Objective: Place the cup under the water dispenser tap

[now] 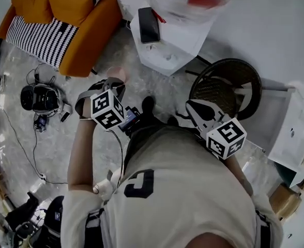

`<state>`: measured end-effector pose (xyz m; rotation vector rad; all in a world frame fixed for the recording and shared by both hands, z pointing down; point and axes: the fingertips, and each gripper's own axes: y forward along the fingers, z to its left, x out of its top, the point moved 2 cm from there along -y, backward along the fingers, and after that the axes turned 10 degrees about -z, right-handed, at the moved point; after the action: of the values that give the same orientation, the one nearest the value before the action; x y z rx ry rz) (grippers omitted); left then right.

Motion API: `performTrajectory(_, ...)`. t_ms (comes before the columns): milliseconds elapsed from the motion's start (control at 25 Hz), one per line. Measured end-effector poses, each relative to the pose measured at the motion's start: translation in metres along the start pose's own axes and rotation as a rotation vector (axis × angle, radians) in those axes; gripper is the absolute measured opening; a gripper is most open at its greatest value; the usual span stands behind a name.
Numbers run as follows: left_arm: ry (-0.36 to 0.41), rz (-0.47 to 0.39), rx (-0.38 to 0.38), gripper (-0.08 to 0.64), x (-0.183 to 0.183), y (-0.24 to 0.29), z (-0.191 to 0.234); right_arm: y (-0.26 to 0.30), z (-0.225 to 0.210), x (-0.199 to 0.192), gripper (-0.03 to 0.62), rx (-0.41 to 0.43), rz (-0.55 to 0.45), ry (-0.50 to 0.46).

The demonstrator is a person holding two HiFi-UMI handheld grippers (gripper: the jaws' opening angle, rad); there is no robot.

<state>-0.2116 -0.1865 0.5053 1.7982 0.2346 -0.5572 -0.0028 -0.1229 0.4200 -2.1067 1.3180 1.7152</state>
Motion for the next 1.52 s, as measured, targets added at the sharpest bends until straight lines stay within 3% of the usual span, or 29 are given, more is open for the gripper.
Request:
performTrajectory(280, 0.122, 0.062, -0.135, 0.069, -0.024, 0.052, 0.017, 0.031, -0.003, 0.01, 0.028, -0.079, -0.005, 0.039)
performTrajectory(640, 0.272, 0.078, -0.218, 0.069, -0.025, 0.116, 0.015, 0.056, 0.004, 0.011, 0.028, -0.107, 0.024, 0.055)
performTrajectory(880, 0.271, 0.099, -0.252, 0.069, -0.03, 0.148, 0.007, 0.052, 0.002, 0.0, 0.028, -0.134, 0.044, 0.105)
performTrajectory(1200, 0.302, 0.116, -0.267, 0.069, -0.032, 0.206, -0.002, 0.063, -0.009, -0.009, 0.028, -0.082, 0.109, 0.12)
performTrajectory(1520, 0.247, 0.151, -0.249, 0.069, -0.048, 0.268, 0.002, 0.062, -0.024, -0.034, 0.028, -0.056, 0.227, 0.135)
